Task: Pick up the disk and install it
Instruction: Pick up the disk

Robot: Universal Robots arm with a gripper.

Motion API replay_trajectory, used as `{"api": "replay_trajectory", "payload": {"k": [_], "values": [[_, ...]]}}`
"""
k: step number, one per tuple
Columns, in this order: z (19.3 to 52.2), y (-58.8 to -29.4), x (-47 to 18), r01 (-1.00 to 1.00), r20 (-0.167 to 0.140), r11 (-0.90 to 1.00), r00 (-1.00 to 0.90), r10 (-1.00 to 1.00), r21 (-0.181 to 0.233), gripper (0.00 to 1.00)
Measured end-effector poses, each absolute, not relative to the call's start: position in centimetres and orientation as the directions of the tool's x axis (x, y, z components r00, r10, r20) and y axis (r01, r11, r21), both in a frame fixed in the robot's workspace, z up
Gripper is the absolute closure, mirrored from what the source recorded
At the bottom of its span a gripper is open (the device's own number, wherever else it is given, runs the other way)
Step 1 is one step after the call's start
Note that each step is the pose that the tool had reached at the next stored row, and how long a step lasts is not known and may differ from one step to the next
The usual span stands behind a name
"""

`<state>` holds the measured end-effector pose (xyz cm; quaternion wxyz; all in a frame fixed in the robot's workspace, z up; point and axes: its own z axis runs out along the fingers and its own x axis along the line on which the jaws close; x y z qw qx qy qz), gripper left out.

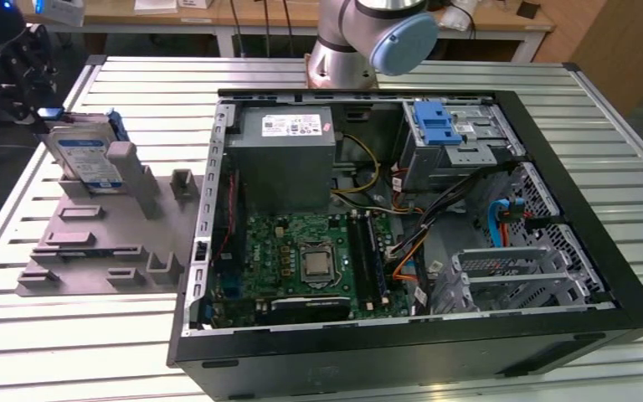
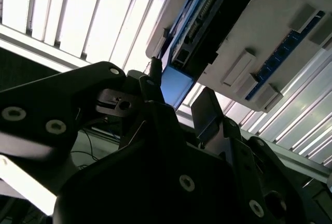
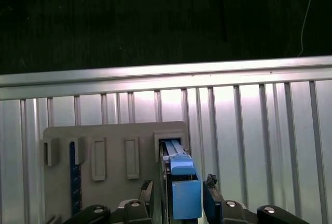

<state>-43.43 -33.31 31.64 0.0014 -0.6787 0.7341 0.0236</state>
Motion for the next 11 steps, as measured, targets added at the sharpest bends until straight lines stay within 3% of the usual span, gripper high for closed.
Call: {"api": "replay_trajectory", "payload": {"k": [11], "values": [[30.1, -33.1, -43.4, -0.996, -0.034, 0.078, -0.079, -0.996, 0.033, 0.5]]}}
